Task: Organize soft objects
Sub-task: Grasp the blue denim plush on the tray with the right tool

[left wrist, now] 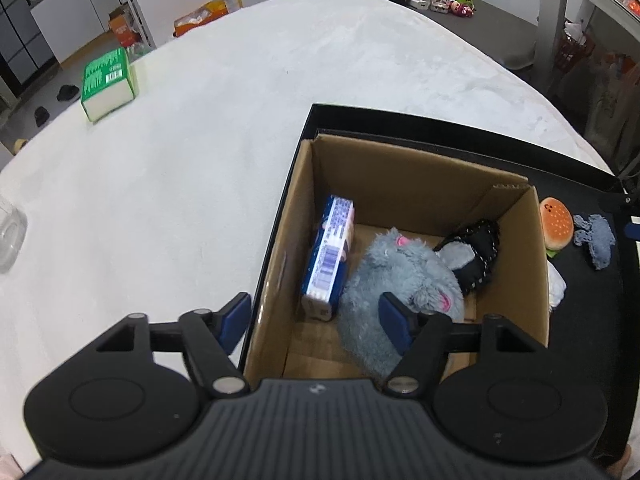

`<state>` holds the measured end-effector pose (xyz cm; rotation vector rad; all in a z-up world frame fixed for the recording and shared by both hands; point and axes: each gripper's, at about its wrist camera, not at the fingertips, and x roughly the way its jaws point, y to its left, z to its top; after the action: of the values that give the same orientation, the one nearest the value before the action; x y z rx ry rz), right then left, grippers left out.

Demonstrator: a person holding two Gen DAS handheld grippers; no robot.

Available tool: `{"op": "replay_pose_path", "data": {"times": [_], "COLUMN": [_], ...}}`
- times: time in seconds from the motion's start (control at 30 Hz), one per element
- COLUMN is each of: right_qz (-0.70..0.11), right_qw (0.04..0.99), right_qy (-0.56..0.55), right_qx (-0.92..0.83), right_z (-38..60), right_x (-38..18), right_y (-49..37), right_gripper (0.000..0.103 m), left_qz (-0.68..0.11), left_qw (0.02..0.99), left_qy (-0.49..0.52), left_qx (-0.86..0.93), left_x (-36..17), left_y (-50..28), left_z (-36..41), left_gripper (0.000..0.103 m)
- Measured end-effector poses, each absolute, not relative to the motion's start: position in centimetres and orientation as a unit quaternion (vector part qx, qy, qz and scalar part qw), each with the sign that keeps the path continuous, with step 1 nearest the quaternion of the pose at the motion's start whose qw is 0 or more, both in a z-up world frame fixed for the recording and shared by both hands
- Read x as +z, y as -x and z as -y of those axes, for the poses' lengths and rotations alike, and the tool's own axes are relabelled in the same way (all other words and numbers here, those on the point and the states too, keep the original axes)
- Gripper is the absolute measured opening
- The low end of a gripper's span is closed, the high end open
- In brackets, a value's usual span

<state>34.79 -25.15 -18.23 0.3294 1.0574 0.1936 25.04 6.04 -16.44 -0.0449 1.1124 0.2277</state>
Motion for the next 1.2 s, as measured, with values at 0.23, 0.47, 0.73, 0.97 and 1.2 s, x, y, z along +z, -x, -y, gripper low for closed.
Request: {"op": "replay_pose_path", "data": {"times": [0.23, 0.47, 0.73, 0.97, 1.2], "right_qz": [-0.504, -0.522, -0.531, -0.536, -0.551], "right_qw": [0.841, 0.828, 0.833, 0.831, 0.822], "right_qy": [-0.180, -0.173, -0.131, -0.134, -0.117], "right_qx": [0.084, 0.107, 0.084, 0.069, 0.083], "right_z": [26.9, 26.1, 26.0, 26.1, 24.9], "right_x": [-19.6, -20.6, -21.4, -20.9, -22.1], "right_y": [-35.9, -36.3, -36.0, -35.8, -35.9], "right_gripper": [0.071, 0.066, 0.007, 0.034, 0.063], "left_qz": [-0.524, -0.525, -0.526, -0.525, -0.527], "left_qw": [0.843, 0.842, 0.841, 0.841, 0.841], "left_qy": [0.007, 0.003, 0.008, 0.009, 0.016], "left_qx": [0.121, 0.125, 0.127, 0.128, 0.125], "left_x": [-16.2, -16.3, -16.1, -15.9, -16.0], "left_y": [-25.6, -25.9, -25.9, -25.4, -24.9], "left_z": [-6.1, -5.6, -5.7, -6.0, -6.3], "left_gripper": [0.075, 0.076, 0.075, 0.076, 0.075]}}
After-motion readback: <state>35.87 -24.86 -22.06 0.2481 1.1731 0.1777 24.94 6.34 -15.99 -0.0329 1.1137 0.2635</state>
